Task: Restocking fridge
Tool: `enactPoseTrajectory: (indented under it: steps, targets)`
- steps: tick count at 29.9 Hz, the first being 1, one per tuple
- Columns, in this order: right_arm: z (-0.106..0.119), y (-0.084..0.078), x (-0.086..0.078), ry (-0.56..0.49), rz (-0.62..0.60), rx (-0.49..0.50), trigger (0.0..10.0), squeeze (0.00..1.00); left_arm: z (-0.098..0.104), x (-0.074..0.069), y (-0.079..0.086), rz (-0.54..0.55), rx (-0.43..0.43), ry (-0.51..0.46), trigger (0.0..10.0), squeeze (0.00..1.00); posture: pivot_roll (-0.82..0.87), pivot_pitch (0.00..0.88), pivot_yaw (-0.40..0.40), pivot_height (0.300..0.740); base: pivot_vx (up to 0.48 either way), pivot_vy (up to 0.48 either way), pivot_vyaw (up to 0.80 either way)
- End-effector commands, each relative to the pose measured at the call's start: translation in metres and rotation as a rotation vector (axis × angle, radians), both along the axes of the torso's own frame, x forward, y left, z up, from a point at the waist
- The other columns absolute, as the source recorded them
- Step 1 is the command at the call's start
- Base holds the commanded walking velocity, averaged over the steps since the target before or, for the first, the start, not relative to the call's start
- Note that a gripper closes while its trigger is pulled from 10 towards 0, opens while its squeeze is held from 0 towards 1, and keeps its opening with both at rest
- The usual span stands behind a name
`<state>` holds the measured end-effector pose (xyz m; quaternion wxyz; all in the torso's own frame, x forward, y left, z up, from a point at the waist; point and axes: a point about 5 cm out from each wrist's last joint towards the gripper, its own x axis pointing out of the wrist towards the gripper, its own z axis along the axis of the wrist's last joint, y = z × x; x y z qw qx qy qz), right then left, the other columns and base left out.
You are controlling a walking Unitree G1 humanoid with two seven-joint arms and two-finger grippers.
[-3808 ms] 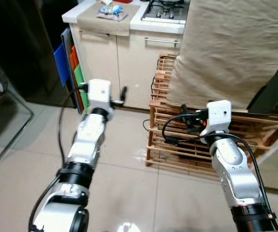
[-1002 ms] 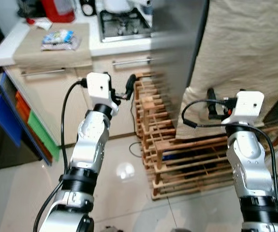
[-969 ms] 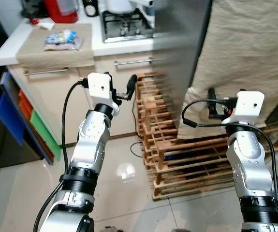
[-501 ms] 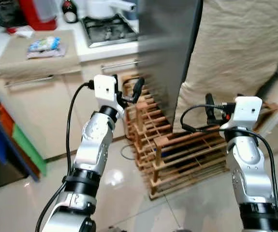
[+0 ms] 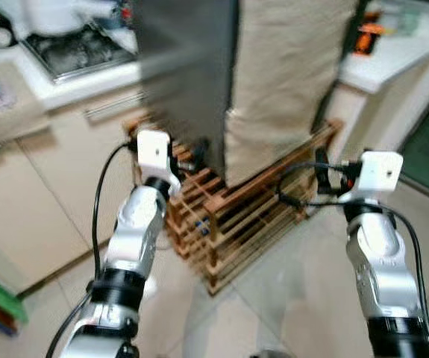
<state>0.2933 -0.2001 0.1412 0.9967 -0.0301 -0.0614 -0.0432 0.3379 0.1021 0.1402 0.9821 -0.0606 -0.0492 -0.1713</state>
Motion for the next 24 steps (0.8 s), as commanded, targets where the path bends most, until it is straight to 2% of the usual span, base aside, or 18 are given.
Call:
enactPoseTrajectory:
  steps: [1, 5, 8, 12, 16, 20, 22, 24]
  targets:
    - [0.003, 0.002, 0.000, -0.009, 0.001, 0.012, 10.0, 0.00, 0.003, 0.003, 0.002, 0.006, 0.026, -0.016, 10.0, 0.00, -0.17, 0.000, 0.036, 0.740, 0.000, 0.000, -0.77]
    - [0.002, 0.006, -0.001, -0.008, 0.004, 0.015, 10.0, 0.00, 0.005, 0.005, 0.007, 0.045, 0.043, -0.030, 10.0, 0.00, -0.17, 0.000, 0.028, 0.740, 0.000, 0.000, -0.77]
    - [0.002, 0.010, 0.001, -0.009, 0.018, 0.009, 10.0, 0.00, 0.008, 0.008, 0.011, 0.063, 0.022, -0.034, 10.0, 0.00, -0.17, 0.000, 0.027, 0.740, 0.000, 0.000, -0.77]
    - [0.002, 0.015, 0.002, -0.017, 0.045, 0.002, 10.0, 0.00, 0.024, 0.013, 0.018, 0.087, 0.008, -0.094, 10.0, 0.00, -0.16, 0.000, 0.046, 0.740, 0.000, 0.465, 0.00]
    - [-0.003, 0.015, 0.003, -0.005, 0.034, 0.007, 10.0, 0.00, 0.027, 0.012, 0.018, 0.077, 0.012, -0.117, 10.0, 0.00, -0.15, 0.000, 0.056, 0.740, 0.000, 0.469, 0.00]
    - [0.000, 0.021, 0.005, -0.020, 0.040, 0.017, 10.0, 0.00, 0.039, 0.011, 0.014, 0.014, 0.014, -0.161, 10.0, 0.00, -0.14, 0.000, 0.084, 0.740, 0.000, 0.480, 0.00]
    - [-0.001, 0.022, 0.006, -0.021, 0.040, 0.019, 10.0, 0.00, 0.043, 0.012, 0.011, 0.002, 0.052, -0.187, 10.0, 0.00, -0.14, 0.000, 0.086, 0.740, 0.000, 0.480, 0.00]
    - [-0.001, 0.022, 0.007, -0.022, 0.040, 0.020, 10.0, 0.00, 0.044, 0.014, 0.010, 0.017, 0.046, -0.186, 10.0, 0.00, -0.14, 0.000, 0.086, 0.740, 0.000, 0.240, 0.00]
